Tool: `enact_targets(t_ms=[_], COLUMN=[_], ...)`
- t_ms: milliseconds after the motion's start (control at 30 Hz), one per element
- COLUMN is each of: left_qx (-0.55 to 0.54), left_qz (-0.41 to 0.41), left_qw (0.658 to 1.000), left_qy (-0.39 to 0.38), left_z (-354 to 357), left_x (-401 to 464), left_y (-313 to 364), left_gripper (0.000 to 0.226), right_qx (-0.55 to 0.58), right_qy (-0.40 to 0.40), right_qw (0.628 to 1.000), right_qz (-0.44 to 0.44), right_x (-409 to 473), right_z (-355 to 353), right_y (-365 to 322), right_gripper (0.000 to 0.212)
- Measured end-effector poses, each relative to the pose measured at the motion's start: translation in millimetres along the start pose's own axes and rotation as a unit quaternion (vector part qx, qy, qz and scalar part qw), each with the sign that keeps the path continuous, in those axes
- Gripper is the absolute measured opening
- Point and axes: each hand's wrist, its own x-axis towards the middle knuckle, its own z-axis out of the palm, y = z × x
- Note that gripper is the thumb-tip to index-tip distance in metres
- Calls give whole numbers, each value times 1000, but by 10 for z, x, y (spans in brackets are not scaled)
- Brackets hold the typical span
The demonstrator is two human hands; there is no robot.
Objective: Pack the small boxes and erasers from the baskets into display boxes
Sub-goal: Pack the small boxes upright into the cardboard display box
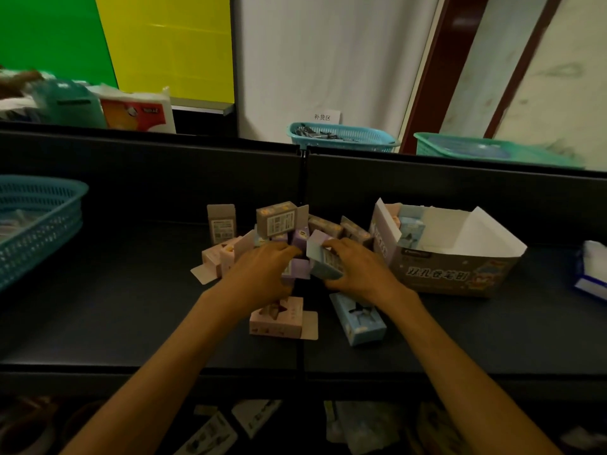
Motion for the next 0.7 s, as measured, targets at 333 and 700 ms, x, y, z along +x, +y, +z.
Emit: enact_targets(t_ms=[333,700], left_qx=[78,75], left_qz=[-14,-12], left_qw=[995,997], left_qy=[-63,-6], left_z=[90,60], left_x=[168,109], left_y=[-142,-170], left_gripper=[55,68], right_qx=[66,105], right_qy=[10,22], right_qw=[998,994], right_qz=[1,21], right_x=[31,26], right_z=[-45,-21], right_y=[89,107], right_gripper=[79,84])
